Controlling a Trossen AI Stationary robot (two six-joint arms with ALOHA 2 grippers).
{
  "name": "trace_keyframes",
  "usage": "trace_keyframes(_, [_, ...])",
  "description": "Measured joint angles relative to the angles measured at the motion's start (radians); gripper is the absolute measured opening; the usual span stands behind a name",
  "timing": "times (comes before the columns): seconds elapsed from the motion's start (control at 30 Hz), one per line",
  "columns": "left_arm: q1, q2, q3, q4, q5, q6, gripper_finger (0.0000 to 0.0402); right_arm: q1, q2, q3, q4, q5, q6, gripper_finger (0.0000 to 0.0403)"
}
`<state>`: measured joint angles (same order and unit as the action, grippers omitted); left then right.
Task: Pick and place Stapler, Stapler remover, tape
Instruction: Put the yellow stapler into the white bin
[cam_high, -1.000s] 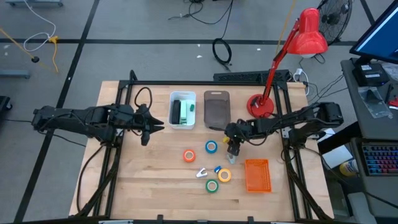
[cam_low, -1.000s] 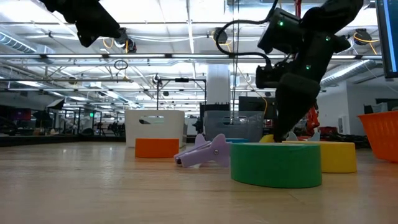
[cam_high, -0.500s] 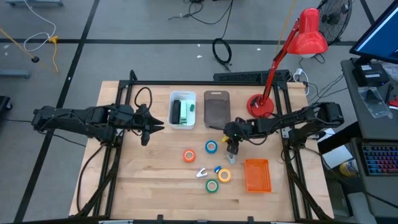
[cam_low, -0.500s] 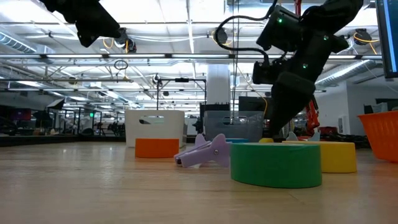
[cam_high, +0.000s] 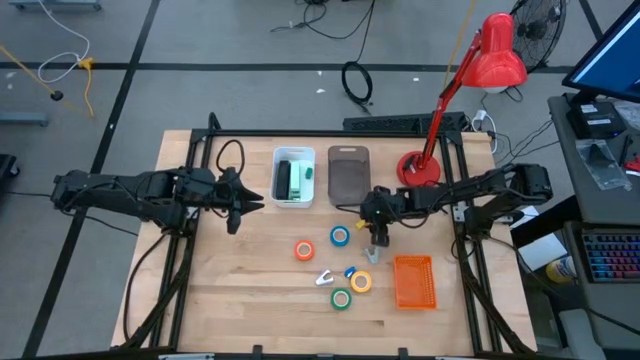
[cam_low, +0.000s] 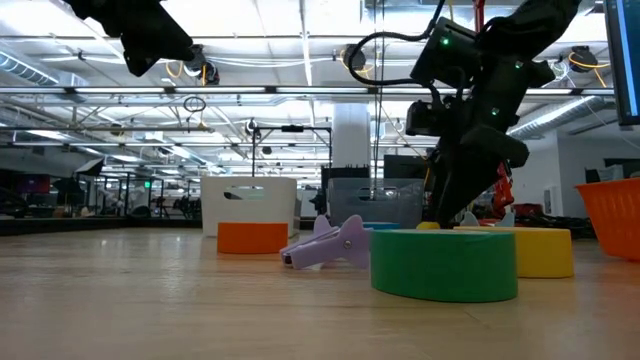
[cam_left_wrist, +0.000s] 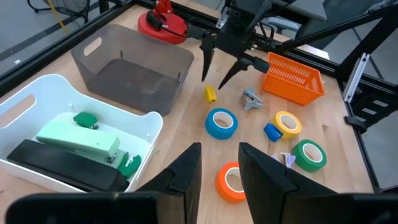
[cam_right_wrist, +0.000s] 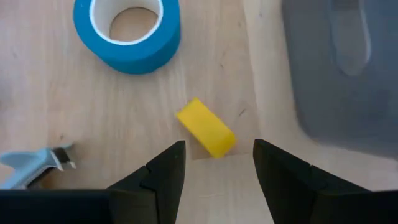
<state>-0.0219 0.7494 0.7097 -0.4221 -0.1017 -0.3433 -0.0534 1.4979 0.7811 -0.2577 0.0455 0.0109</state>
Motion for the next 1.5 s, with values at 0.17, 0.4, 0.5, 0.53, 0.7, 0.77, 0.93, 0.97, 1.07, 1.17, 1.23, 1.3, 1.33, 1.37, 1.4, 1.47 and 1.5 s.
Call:
trace_keyframes(0.17, [0.0, 0.0, 0.0, 0.0, 0.0, -0.015, 0.0108, -0.013, 0.0, 0.0, 0.003, -0.058, -0.079, 0.0185])
trace_keyframes(0.4, [0.0, 0.004, 0.0, 0.008, 0.0, -0.026, 0.0108, -0.013, 0.003, 0.0, 0.032, -0.072, -0.174, 0.0185])
trace_keyframes(0.5, [0.0, 0.003, 0.0, 0.015, 0.0, -0.033, 0.0108, -0.018, 0.026, 0.0, 0.043, -0.073, -0.21, 0.0185])
trace_keyframes(0.53, [0.0, 0.003, 0.0, 0.014, 0.0, -0.034, 0.0108, -0.021, 0.034, 0.0, 0.038, -0.073, -0.219, 0.0185])
trace_keyframes(0.7, [0.0, 0.003, 0.0, 0.015, -0.001, -0.051, 0.0108, -0.035, 0.064, 0.0, 0.054, -0.068, -0.272, 0.0185])
trace_keyframes(0.77, [0.0, 0.003, 0.0, 0.015, -0.001, -0.059, 0.0108, -0.041, 0.066, 0.001, 0.063, -0.069, -0.285, 0.0185])
trace_keyframes(0.93, [0.0, 0.003, 0.0, 0.015, -0.002, -0.079, 0.0108, -0.046, 0.068, 0.0, 0.06, -0.072, -0.311, 0.0185])
trace_keyframes(0.97, [0.0, 0.003, 0.0, 0.015, -0.002, -0.079, 0.0108, -0.046, 0.068, 0.0, 0.06, -0.073, -0.314, 0.0185])
trace_keyframes(1.07, [0.0, 0.003, 0.0, 0.015, -0.002, -0.082, 0.0108, -0.045, 0.068, 0.0, 0.06, -0.073, -0.315, 0.0184])
trace_keyframes(1.17, [0.0, 0.003, 0.0, 0.016, -0.002, -0.082, 0.0108, -0.045, 0.068, 0.0, 0.06, -0.073, -0.315, 0.0178])
trace_keyframes(1.23, [0.0, 0.003, 0.0, 0.016, -0.002, -0.082, 0.0108, -0.045, 0.068, 0.0, 0.06, -0.073, -0.315, 0.0171])
trace_keyframes(1.3, [0.0, 0.003, 0.0, 0.016, -0.002, -0.082, 0.0108, -0.045, 0.068, 0.0, 0.06, -0.073, -0.319, 0.0164])
trace_keyframes(1.33, [0.0, 0.003, 0.0, 0.016, -0.002, -0.082, 0.0108, -0.045, 0.068, 0.0, 0.06, -0.074, -0.319, 0.016])
trace_keyframes(1.37, [0.0, 0.003, 0.0, 0.016, -0.002, -0.081, 0.0108, -0.045, 0.068, 0.0, 0.06, -0.074, -0.319, 0.0156])
trace_keyframes(1.4, [0.0, 0.003, 0.0, 0.016, -0.002, -0.081, 0.0108, -0.045, 0.068, 0.0, 0.06, -0.074, -0.319, 0.0152])
trace_keyframes(1.47, [0.0, 0.003, 0.0, 0.016, -0.002, -0.081, 0.0108, -0.043, 0.068, 0.0, 0.06, -0.074, -0.319, 0.0144])
trace_keyframes(1.5, [0.0, 0.003, 0.0, 0.016, -0.002, -0.081, 0.0108, -0.043, 0.068, 0.0, 0.06, -0.074, -0.319, 0.014])
